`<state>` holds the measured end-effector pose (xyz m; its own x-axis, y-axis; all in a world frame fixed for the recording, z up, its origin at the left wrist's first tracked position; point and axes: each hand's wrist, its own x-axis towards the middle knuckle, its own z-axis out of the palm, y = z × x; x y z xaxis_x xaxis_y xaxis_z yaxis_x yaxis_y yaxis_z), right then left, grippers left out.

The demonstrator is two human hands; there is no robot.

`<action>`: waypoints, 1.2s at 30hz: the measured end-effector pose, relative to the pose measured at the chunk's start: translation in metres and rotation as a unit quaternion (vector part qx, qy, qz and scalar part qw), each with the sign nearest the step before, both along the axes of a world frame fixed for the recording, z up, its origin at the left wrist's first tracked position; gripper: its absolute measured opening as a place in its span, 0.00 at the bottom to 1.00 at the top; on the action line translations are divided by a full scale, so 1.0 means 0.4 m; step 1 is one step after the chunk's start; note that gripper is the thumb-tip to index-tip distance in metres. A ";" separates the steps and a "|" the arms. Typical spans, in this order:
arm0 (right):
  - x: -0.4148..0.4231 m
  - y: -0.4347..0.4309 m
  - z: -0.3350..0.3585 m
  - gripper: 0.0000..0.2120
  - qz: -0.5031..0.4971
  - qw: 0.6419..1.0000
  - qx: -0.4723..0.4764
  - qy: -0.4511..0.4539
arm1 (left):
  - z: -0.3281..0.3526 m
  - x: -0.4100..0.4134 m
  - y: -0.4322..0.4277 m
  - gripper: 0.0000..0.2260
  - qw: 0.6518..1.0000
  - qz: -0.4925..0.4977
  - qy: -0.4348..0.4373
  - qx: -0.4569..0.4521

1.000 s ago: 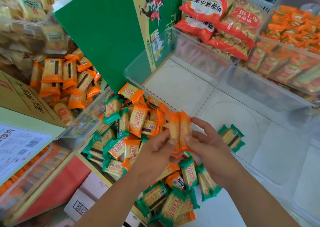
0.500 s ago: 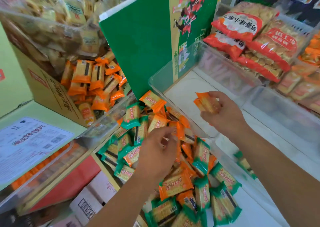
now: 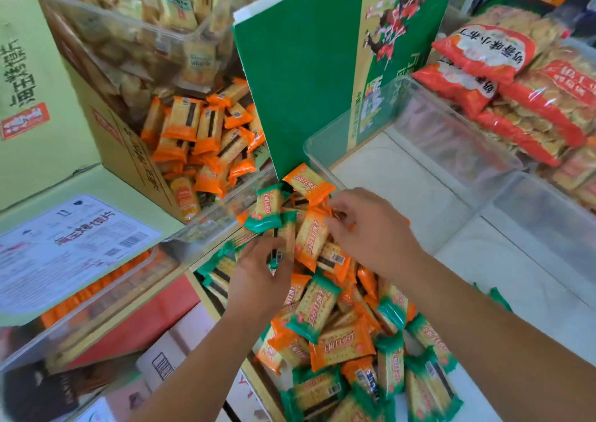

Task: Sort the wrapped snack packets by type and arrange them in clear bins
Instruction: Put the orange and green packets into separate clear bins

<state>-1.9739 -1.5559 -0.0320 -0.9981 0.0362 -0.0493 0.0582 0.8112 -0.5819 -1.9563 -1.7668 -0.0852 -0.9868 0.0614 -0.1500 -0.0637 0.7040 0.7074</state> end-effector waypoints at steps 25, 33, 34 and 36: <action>0.369 0.016 0.066 0.11 -0.333 0.903 -0.255 -0.088 | 0.065 0.186 0.046 0.16 0.979 -0.044 -0.129 0.155; 0.563 0.144 0.110 0.12 -0.543 0.776 -0.320 0.016 | 0.127 0.155 0.378 0.13 0.958 -0.234 -0.095 0.133; 0.564 0.158 0.117 0.12 -0.546 0.774 -0.319 0.026 | 0.121 0.149 0.426 0.13 0.957 -0.248 -0.097 0.112; 0.561 0.177 0.128 0.12 -0.550 0.773 -0.313 0.038 | 0.091 0.148 0.495 0.16 0.954 -0.277 -0.109 0.048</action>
